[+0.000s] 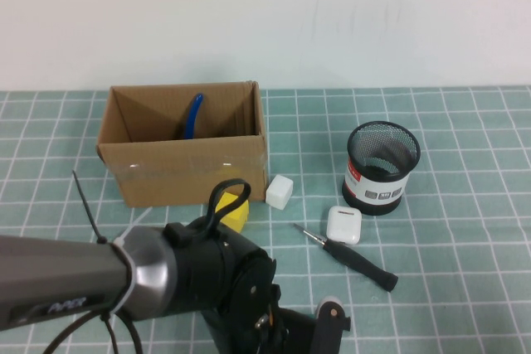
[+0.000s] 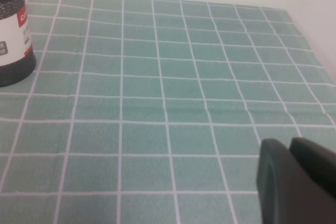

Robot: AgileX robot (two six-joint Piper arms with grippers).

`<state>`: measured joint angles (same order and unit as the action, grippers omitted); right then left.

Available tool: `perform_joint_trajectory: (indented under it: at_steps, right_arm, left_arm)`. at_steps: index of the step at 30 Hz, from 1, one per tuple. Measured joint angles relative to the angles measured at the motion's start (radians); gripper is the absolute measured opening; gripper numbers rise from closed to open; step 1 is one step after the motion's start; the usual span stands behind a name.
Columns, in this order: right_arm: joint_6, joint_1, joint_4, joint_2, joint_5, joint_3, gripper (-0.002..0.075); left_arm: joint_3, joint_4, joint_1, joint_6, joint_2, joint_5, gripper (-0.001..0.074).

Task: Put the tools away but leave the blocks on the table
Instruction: Pick up the scissors from the table, then place the Scissors into the box

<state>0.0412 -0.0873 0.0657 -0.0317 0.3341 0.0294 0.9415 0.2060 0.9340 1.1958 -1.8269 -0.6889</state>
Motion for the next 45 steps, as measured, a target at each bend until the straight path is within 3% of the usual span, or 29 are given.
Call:
perform_joint_trajectory:
  at_steps: [7, 12, 26, 34, 39, 45]
  right_arm:
    - [0.000, 0.000, 0.000, 0.000, 0.000, 0.000, -0.0009]
    - [0.000, 0.000, 0.000, 0.000, 0.000, 0.000, -0.0009]
    - [0.000, 0.000, 0.000, 0.000, 0.000, 0.000, -0.0009]
    - [0.000, 0.000, 0.000, 0.000, 0.000, 0.000, -0.0009]
    - [0.000, 0.000, 0.000, 0.000, 0.000, 0.000, -0.0009]
    - [0.000, 0.000, 0.000, 0.000, 0.000, 0.000, -0.0009]
  left_arm:
    - [0.008, 0.000, 0.000, 0.000, -0.013, 0.000, 0.0233]
    - [0.012, -0.006, 0.000, 0.000, -0.016, 0.009, 0.0080]
    - [0.000, -0.021, 0.000, -0.105, 0.081, -0.047, 0.0081]
    - [0.000, -0.328, -0.005, -0.325, 0.311, -0.122, 0.0080]
    - [0.065, -0.554, -0.084, -0.488, 0.387, -0.165, 0.0080]
    - [0.167, -0.668, -0.240, -0.514, 0.390, -0.140, 0.0080]
